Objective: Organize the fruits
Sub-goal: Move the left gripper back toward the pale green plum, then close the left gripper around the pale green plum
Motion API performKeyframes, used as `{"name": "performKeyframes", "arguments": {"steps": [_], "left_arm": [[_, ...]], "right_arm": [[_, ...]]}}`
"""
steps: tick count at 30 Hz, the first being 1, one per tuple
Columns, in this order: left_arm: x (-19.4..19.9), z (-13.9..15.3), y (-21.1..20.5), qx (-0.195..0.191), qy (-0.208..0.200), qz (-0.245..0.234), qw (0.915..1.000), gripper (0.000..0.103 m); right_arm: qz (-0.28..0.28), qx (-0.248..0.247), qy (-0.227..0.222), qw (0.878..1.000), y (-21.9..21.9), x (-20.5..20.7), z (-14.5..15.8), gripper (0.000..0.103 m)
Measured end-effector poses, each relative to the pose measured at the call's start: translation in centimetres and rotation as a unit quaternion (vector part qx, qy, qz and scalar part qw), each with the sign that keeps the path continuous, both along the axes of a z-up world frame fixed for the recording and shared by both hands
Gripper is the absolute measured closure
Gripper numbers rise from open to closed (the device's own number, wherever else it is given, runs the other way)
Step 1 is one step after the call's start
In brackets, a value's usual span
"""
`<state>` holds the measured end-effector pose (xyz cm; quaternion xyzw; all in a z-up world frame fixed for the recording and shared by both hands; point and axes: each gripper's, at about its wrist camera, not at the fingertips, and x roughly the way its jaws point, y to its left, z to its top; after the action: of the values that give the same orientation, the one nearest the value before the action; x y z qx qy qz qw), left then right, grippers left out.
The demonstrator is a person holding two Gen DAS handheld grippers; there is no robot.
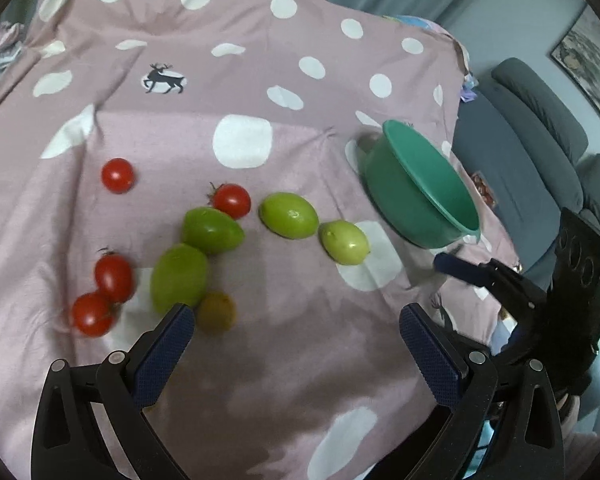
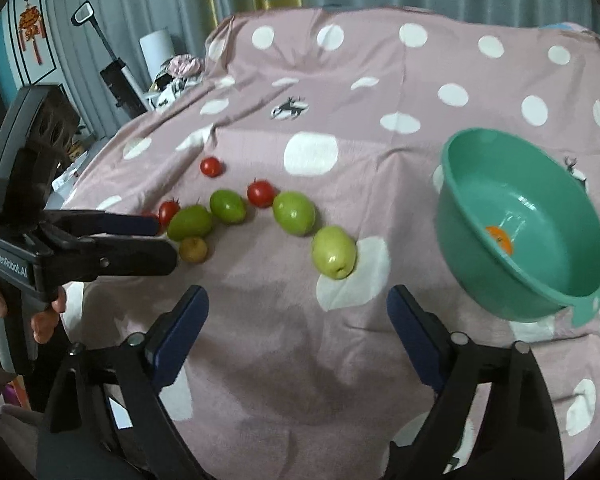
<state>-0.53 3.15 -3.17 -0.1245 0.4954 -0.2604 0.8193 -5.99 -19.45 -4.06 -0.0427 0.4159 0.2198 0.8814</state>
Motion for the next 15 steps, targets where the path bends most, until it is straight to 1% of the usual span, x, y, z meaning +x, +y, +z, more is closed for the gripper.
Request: {"name": "performKeyframes", "arguments": {"steps": [2, 4, 5, 10, 13, 15], "left_arm": [[0.6, -0.3, -0.5, 0.004, 0.002, -0.005, 1.0, 0.001], [1.0, -0.3, -1.1, 0.012, -0.002, -0.015, 0.9998, 0.001], [1.1, -0.3, -1.4, 0.012, -0.005, -0.018, 0.9997, 0.001], [2.0, -0.2, -3.0, -0.012, -0.004, -0.04, 0.9991, 0.001], [3.0, -1.0, -3.6, -0.023, 0.011, -0.034, 0.9991, 0.001], [3.6, -1.4, -3.9, -0.029, 0.02, -0.031, 0.9989, 0.002]], "right_arm": [[0.002, -0.001, 0.007, 1.0, 0.1, 0.5, -0.5, 0.02], [0.006, -0.005, 0.008, 1.0, 0.3, 1.0, -0.8, 0.028], [0.008, -0.008, 0.009, 1.0, 0.4, 1.2, -1.0, 0.029], [0.012, -0.02, 0.018, 1.0, 0.4, 3.0, -2.0, 0.041], [0.013, -0.011, 0.024, 1.0, 0.2, 3.7, -2.5, 0.047], [0.017, -0.013, 0.023, 1.0, 0.1, 4.0, -2.8, 0.05]]}}
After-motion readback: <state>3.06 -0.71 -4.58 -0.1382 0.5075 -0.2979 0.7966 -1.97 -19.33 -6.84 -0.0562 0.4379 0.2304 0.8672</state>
